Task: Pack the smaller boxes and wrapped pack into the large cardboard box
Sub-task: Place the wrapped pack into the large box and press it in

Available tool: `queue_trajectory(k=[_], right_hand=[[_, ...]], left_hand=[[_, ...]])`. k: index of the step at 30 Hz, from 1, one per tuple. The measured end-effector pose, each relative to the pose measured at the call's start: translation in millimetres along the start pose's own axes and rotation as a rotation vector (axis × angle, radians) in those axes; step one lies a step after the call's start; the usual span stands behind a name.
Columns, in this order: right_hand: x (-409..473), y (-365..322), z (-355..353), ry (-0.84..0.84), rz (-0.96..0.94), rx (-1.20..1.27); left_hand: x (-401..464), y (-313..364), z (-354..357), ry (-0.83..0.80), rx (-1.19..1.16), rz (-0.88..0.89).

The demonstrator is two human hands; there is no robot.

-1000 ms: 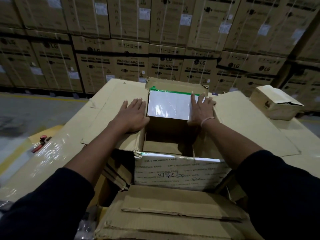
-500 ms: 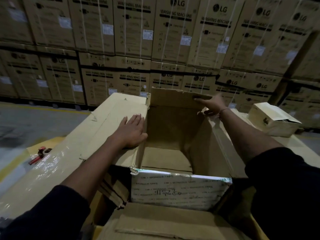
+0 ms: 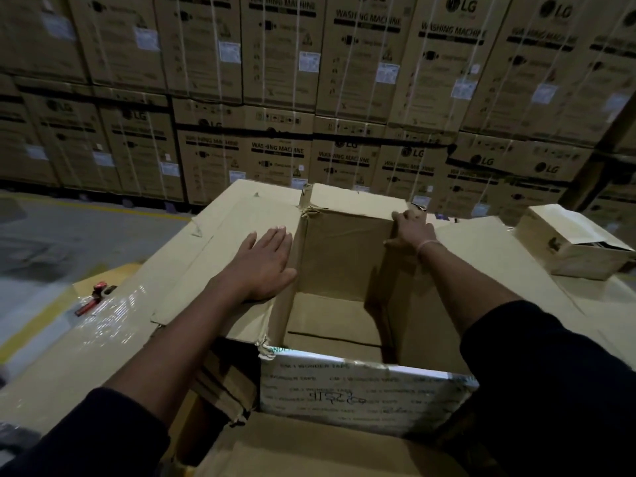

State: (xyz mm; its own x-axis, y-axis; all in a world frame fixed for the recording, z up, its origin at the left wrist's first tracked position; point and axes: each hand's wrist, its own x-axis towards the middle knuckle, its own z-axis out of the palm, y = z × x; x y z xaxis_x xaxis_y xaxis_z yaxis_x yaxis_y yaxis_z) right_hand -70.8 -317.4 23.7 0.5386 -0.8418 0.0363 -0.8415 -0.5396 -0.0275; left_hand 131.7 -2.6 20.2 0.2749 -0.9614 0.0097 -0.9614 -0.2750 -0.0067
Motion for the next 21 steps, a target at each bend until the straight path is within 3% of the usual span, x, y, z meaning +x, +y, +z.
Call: queue_trajectory(k=[4, 9, 11, 14, 16, 18, 20, 21], right_hand=[[-5, 1, -17, -0.086, -0.040, 0.073], [-47, -12, -11, -0.070, -0.124, -0.010], [-82, -31, -13, -0.135, -0.206, -0.045], [-136, -61, -3, -0.491, -0.307, -0.006], [-166, -71, 11, -0.825, -0.233, 0.140], [-185, -75, 20, -1.054, -0.132, 0.255], [-192, -71, 23, -1.187, -0.155, 0.336], [-199, -67, 18, -1.147, -0.218, 0.378]], left_hand=[[-1, 0, -2, -0.005, 0.000, 0.004], [-3, 2, -3, -0.007, 0.006, 0.003], [-2, 1, -3, -0.008, 0.006, 0.003], [-2, 0, -2, 0.009, -0.002, -0.002], [-4, 0, -1, 0.035, -0.025, -0.003], [-5, -1, 0, 0.071, -0.068, -0.004], [-6, -2, 0, 0.110, -0.126, -0.001], [-7, -2, 0, 0.132, -0.156, 0.002]])
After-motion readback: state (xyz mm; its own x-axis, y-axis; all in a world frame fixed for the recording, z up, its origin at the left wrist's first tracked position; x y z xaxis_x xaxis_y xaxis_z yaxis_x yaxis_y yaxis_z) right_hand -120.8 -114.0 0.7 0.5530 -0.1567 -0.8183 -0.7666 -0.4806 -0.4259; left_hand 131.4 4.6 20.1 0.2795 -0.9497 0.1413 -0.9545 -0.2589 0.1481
